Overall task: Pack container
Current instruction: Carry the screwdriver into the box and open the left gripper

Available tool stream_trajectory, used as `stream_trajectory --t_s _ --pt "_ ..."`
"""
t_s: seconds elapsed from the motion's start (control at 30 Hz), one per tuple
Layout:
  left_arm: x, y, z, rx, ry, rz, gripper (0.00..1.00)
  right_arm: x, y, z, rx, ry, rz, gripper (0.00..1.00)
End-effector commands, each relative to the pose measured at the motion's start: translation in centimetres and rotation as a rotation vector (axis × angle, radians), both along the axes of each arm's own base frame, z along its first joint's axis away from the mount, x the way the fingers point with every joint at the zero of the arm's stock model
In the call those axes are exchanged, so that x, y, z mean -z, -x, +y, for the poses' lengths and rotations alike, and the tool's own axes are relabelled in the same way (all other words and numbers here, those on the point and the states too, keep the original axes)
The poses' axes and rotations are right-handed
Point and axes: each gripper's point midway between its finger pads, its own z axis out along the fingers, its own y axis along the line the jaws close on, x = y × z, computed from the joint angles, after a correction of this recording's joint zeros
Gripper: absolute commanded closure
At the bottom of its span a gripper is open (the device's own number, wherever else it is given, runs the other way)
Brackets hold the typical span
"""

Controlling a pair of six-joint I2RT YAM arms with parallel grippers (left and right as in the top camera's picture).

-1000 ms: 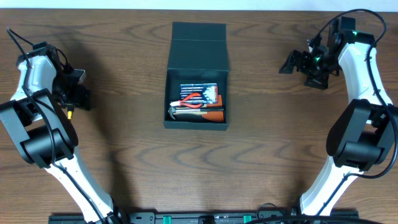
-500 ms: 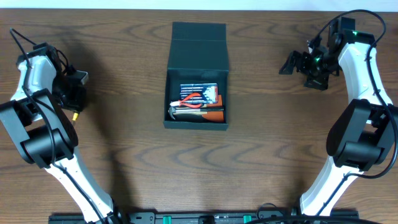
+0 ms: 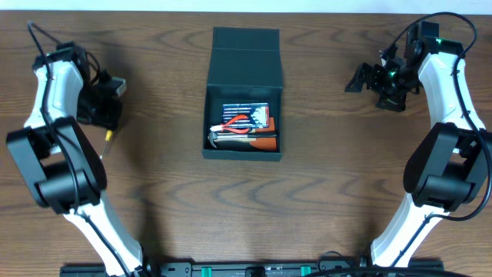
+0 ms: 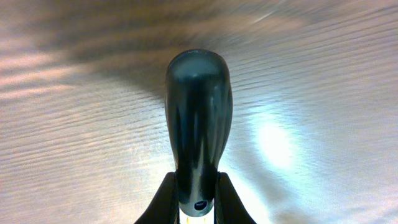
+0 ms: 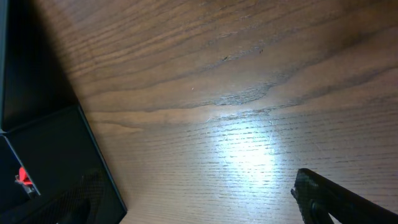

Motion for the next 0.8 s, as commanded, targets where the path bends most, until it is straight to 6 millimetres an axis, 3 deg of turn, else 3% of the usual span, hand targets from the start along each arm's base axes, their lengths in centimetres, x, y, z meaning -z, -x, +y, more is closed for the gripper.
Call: stream_trajectory --t_s 0.0,0.13,0.23,0.33,0.47,0.57,0.63,0.77 --pt "-4.6 -0.9 -1.4 0.023 -0.012 -0.122 0.94 0.4 0.0 0.5 -0.004 -0.007 0.013 0.01" --pt "-8.4 -1.1 -3.7 0.082 -0.029 -0.212 0.94 0.4 0.0 0.5 -0.003 -0.006 0.013 0.01" --pt "-11.5 -0.7 -6.8 0.158 -0.034 -0.279 0.94 0.4 0.0 0.5 -0.003 -0.006 0.012 0.01" --pt "-14.6 0.2 -11.2 0.277 -0.029 -0.353 0.94 0.4 0.0 0.5 -0.004 -0.006 0.011 0.01" --pt "-17.6 2.2 -18.7 0.581 -0.015 -0.447 0.94 0.4 0.0 0.5 -0.004 -0.006 0.011 0.01" --pt "-18.2 4.2 -24.3 0.847 0.000 -0.478 0.94 0.4 -0.1 0.5 -0.004 -0.006 0.010 0.01" --pt "-17.6 5.4 -27.3 0.996 0.011 -0.467 0.94 0.4 -0.2 0.5 -0.004 -0.005 0.006 0.01" --pt "-14.9 6.3 -30.6 1.181 0.019 -0.399 0.94 0.4 -0.4 0.4 -0.004 -0.004 -0.002 0.01"
